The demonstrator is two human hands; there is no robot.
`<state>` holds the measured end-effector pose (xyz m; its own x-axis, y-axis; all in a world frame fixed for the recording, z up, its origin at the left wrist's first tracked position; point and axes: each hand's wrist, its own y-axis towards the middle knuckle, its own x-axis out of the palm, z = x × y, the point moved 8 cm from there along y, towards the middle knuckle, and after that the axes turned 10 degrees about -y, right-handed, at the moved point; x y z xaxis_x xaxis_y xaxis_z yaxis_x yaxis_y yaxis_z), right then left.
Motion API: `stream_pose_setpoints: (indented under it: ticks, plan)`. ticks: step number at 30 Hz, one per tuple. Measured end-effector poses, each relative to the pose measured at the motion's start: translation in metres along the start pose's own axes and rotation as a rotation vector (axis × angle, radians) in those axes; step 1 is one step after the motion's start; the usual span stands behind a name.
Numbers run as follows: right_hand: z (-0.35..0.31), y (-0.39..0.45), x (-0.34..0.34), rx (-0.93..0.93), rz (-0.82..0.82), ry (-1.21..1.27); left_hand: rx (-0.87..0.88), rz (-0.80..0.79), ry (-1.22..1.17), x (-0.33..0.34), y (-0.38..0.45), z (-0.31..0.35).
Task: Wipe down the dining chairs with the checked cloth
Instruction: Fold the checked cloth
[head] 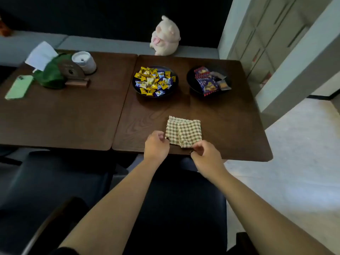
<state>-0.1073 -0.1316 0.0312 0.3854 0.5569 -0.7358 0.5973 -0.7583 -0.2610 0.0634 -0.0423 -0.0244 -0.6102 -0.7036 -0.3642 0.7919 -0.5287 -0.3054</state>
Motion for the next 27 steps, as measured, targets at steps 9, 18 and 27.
stream_pose_setpoints:
  ticks: [9,18,27]
  plan:
    - [0.023,0.019,0.021,0.080,-0.077,-0.004,-0.032,0.092,0.285,0.015,0.025,-0.006]
    - [-0.038,-0.003,-0.019,-0.040,-0.037,0.233,0.199,0.052,-0.438,-0.044,-0.080,0.062]
    - [-0.108,-0.100,-0.034,-0.053,-0.260,0.783,0.279,-0.031,-0.735,-0.078,-0.203,0.092]
